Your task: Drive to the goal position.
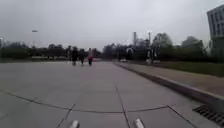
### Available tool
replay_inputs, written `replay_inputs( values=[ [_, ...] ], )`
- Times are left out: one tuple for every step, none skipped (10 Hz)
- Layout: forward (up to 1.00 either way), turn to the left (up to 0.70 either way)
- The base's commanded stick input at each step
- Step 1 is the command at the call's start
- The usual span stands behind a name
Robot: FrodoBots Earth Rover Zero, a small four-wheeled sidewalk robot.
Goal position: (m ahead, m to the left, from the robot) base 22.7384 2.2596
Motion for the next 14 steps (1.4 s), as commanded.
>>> replay_inputs(
  values=[
    [0.70, -0.04],
    [0.70, -0.04],
    [0.70, -0.04],
    [0.70, -0.04],
    [0.70, -0.04],
    [0.70, -0.04],
    [0.70, -0.04],
    [0.70, -0.04],
    [0.70, -0.04],
    [0.70, -0.04],
    [0.70, -0.04],
    [0.70, -0.04],
    [0.70, -0.04],
    [0.70, -0.04]
  ],
)
